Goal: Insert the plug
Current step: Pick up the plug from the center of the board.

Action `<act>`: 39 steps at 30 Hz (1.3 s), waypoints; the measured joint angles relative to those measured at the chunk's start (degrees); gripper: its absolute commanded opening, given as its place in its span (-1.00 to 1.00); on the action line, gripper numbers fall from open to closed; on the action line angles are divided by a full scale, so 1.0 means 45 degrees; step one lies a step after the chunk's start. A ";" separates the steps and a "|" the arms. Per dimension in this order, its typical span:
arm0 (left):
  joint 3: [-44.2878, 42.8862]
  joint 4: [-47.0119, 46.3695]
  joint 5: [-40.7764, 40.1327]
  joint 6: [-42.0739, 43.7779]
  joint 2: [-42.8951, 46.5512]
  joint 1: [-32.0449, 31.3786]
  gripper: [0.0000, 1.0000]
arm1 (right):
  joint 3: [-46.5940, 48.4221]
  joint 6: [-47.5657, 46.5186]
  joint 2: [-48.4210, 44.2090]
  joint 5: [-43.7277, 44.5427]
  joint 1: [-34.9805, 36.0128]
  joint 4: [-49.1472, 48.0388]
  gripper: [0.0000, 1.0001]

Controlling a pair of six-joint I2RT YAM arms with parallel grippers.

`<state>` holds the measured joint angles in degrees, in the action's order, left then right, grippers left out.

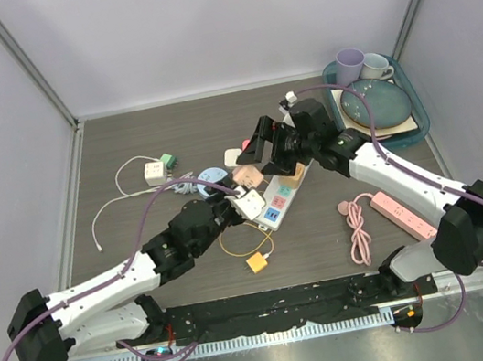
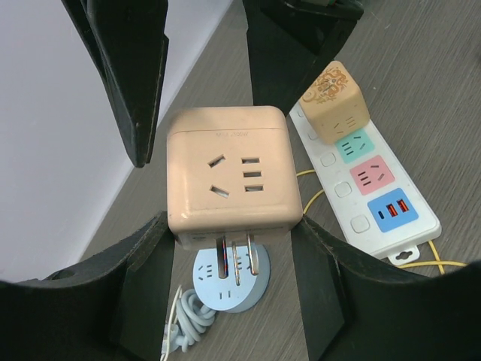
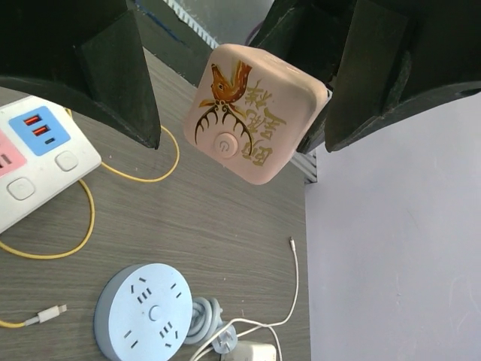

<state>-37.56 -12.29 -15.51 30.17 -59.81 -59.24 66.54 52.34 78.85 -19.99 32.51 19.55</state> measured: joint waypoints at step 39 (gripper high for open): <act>0.0520 -0.0617 -0.0840 -0.2346 -0.0107 -0.0588 0.72 | -0.3269 0.1491 -0.0777 -0.0563 0.0233 -0.3925 -0.92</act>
<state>-35.22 -15.07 -19.29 19.62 -60.29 -61.89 51.83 59.05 75.35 -22.52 33.56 1.89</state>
